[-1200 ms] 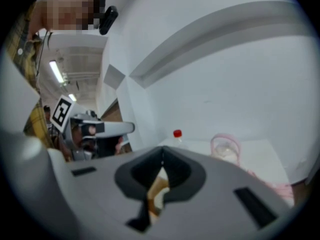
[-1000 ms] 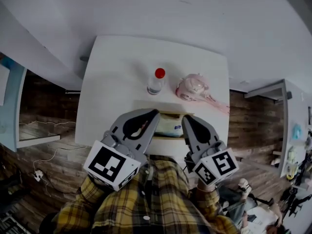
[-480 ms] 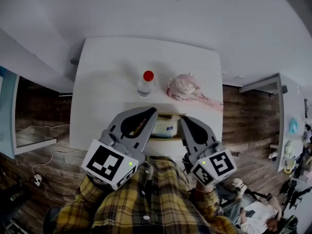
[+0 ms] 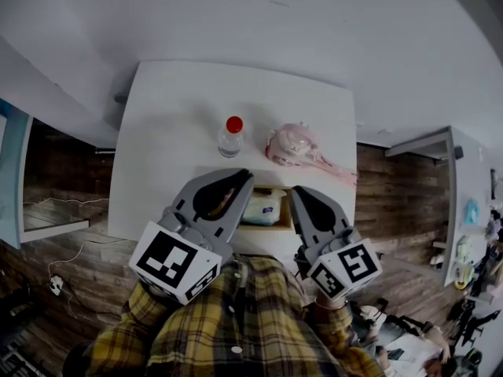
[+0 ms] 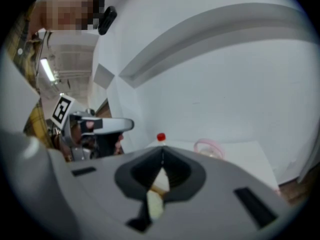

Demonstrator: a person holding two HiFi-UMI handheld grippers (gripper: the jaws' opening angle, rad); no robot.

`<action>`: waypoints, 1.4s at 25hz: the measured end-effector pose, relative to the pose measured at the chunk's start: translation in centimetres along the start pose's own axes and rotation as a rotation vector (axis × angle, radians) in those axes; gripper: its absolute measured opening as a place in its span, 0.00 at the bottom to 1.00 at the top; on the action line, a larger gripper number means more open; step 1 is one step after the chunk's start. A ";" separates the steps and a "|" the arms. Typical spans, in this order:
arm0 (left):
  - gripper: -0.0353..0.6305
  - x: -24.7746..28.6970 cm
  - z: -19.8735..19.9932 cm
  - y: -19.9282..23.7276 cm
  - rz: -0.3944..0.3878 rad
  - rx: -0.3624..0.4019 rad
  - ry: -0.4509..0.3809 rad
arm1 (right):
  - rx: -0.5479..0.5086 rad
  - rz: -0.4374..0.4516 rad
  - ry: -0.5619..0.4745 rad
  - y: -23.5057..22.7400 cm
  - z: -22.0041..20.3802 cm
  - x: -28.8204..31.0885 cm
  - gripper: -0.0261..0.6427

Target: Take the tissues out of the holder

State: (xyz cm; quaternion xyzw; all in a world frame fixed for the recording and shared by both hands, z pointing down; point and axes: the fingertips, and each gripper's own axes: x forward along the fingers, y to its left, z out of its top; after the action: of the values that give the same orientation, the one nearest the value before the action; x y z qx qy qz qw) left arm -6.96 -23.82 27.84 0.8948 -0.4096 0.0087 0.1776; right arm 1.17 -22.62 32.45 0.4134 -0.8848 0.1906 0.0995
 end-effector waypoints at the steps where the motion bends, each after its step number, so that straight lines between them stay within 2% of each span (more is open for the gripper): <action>1: 0.08 0.0 0.0 0.0 -0.002 -0.004 0.000 | 0.000 0.002 0.000 0.0 0.0 0.0 0.06; 7: 0.17 0.3 -0.1 0.3 -0.003 -0.021 0.011 | -0.001 0.016 0.001 -0.1 0.2 0.4 0.06; 15: 0.34 1.4 -1.6 -0.1 -0.031 -0.012 0.084 | 0.015 0.012 -0.001 -1.1 0.0 0.2 0.06; 25: 0.35 3.0 -5.2 -0.8 -0.095 0.050 0.227 | 0.049 -0.023 0.004 -2.4 -1.1 -0.7 0.06; 30: 0.35 3.6 -7.8 -1.0 -0.151 0.108 0.338 | 0.074 -0.037 0.009 -2.9 -2.0 -1.2 0.06; 35: 0.35 3.9 -11.3 -1.1 -0.189 0.135 0.445 | 0.091 -0.037 0.015 -3.1 -2.6 -1.4 0.06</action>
State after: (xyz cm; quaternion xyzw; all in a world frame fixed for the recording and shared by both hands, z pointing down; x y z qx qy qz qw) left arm -2.11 -22.34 38.69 0.9150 -0.2731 0.2163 0.2033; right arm 4.47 -22.34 35.12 0.4325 -0.8666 0.2319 0.0910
